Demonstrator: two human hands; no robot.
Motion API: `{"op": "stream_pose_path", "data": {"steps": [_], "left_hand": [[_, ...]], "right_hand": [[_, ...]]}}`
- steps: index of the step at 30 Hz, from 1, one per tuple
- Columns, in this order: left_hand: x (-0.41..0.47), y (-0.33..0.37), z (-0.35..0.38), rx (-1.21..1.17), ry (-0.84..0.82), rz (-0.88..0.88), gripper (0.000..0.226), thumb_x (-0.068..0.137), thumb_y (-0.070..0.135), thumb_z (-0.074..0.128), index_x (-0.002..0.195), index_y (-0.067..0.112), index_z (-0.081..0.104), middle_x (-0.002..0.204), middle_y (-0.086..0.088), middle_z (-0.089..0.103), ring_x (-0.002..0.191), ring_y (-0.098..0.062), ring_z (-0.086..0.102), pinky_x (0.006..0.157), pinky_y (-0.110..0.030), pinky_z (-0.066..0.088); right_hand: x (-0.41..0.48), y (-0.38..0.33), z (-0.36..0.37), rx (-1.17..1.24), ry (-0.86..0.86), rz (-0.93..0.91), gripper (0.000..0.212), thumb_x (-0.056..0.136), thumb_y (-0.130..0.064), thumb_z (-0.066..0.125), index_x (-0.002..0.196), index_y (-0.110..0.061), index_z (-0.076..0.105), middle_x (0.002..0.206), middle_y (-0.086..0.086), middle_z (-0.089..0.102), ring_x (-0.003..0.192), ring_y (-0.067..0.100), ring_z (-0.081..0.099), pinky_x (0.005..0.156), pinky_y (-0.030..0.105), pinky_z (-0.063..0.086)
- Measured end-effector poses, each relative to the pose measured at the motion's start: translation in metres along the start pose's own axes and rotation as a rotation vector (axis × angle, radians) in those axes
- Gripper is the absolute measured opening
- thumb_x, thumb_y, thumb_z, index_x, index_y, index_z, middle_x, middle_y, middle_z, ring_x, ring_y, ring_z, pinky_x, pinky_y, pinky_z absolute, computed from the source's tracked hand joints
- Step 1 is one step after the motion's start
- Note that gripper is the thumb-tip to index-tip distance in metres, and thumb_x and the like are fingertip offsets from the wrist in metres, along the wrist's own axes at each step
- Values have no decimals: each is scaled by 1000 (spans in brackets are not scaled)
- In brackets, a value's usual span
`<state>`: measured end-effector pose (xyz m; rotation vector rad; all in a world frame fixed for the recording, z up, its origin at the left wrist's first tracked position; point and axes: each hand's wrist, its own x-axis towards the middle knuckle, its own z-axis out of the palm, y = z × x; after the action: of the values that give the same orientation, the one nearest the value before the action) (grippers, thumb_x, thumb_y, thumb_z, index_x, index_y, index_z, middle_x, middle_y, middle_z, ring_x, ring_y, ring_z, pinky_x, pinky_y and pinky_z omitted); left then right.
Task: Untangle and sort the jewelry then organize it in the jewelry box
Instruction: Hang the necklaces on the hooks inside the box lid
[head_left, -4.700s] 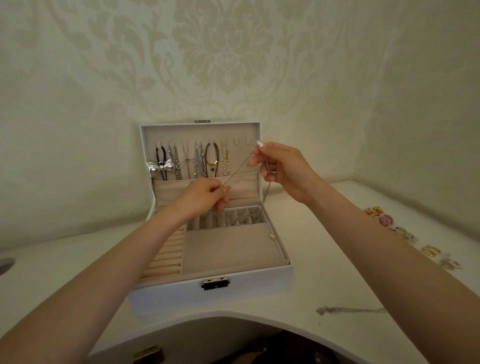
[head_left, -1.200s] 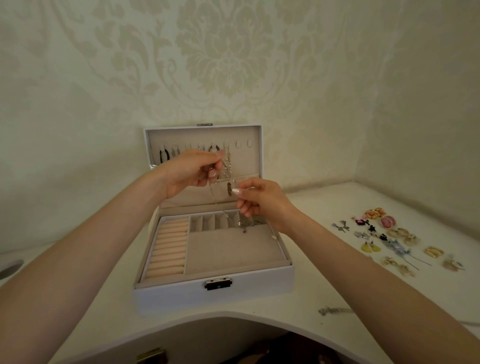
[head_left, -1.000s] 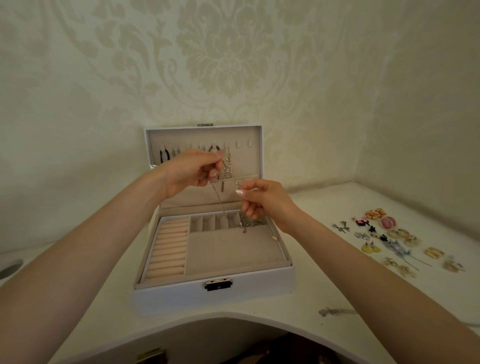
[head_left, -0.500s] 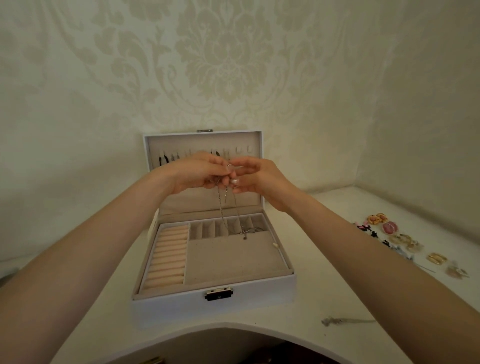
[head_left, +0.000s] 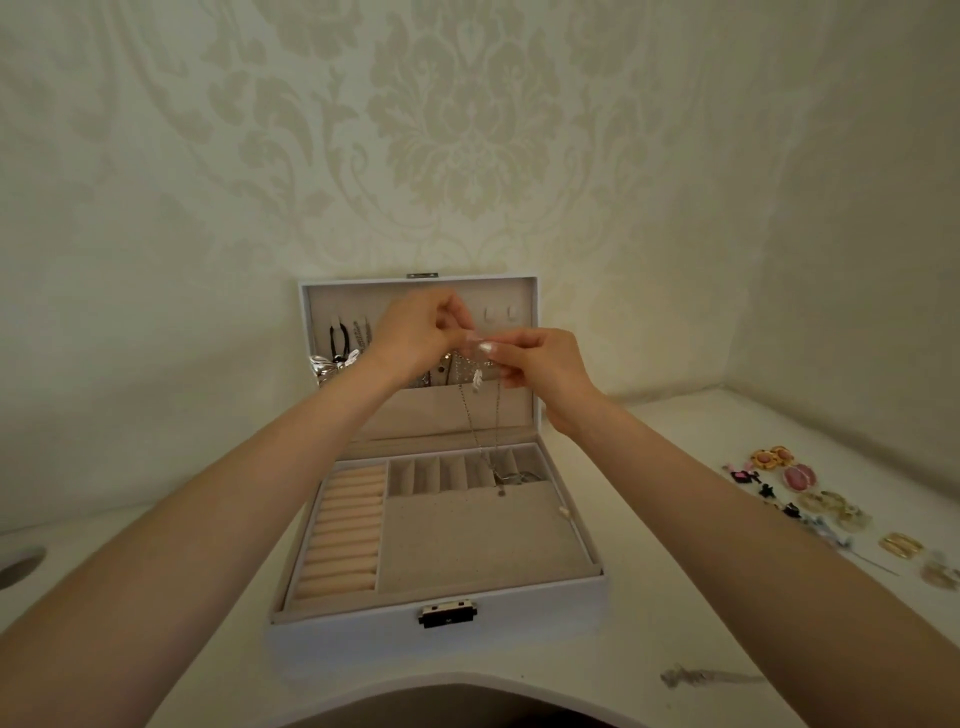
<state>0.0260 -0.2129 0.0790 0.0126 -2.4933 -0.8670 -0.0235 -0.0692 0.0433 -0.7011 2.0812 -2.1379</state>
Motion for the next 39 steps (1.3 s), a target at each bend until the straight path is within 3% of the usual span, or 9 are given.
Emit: {"op": "stream_pose_path", "data": {"steps": [4,7,12,16,21,26,30,36,39], "left_hand": [[4,-6,9,3,103,-16,21,78,14,73,70,29,60,70,7,65,73,-14,63,78,-42,53],[8,-6,20,-27,260,-78,12,78,21,74,72,24,64,72,4,65,74,-16,62,74,-37,52],[13,5,37,-32,490,-143,11,80,24,69,78,18,62,78,2,66,81,-20,62,72,-32,45],[13,11,47,-29,565,-156,8,85,20,65,83,12,62,82,1,67,80,-17,59,63,-26,34],[16,9,52,7,580,-126,6,85,15,63,84,10,61,84,-3,68,81,-23,61,64,-30,35],[18,10,51,100,537,-97,5,87,14,60,87,9,60,86,-6,67,85,-27,60,65,-32,34],[14,8,49,193,486,-84,6,88,14,58,90,9,61,92,-9,67,90,-29,59,66,-33,32],[8,5,54,296,417,-82,10,90,19,57,93,11,61,98,-8,67,95,-29,59,66,-31,31],[4,4,55,293,400,-90,12,90,23,57,95,13,61,99,-6,68,95,-28,60,65,-30,32]], "right_hand": [[6,-2,2,-111,170,-56,9,80,-11,74,72,-14,71,64,0,65,47,6,52,46,17,44],[12,-3,4,-215,273,-141,17,81,-14,72,67,-20,68,62,-7,64,46,-2,52,56,18,45],[25,-5,10,-348,398,-143,9,84,-24,67,76,-21,71,64,-10,67,66,9,63,65,30,52],[31,-9,11,-476,449,-125,15,85,-31,64,76,-20,70,64,-9,66,70,12,62,61,26,44],[34,-11,11,-577,468,-146,18,85,-28,62,71,-17,67,68,-5,67,71,13,60,60,26,39],[38,-15,14,-693,461,-156,15,84,-23,60,79,-9,65,72,-1,59,68,18,51,58,27,34],[36,-18,14,-764,392,-136,14,85,-15,55,85,-6,65,83,7,64,74,23,53,60,27,34],[35,-8,12,-759,339,-110,13,87,-16,57,81,-6,63,86,11,67,81,30,62,62,30,41],[33,3,13,-620,288,-115,18,87,-20,60,76,-7,65,78,10,68,69,30,65,63,38,54]]}}
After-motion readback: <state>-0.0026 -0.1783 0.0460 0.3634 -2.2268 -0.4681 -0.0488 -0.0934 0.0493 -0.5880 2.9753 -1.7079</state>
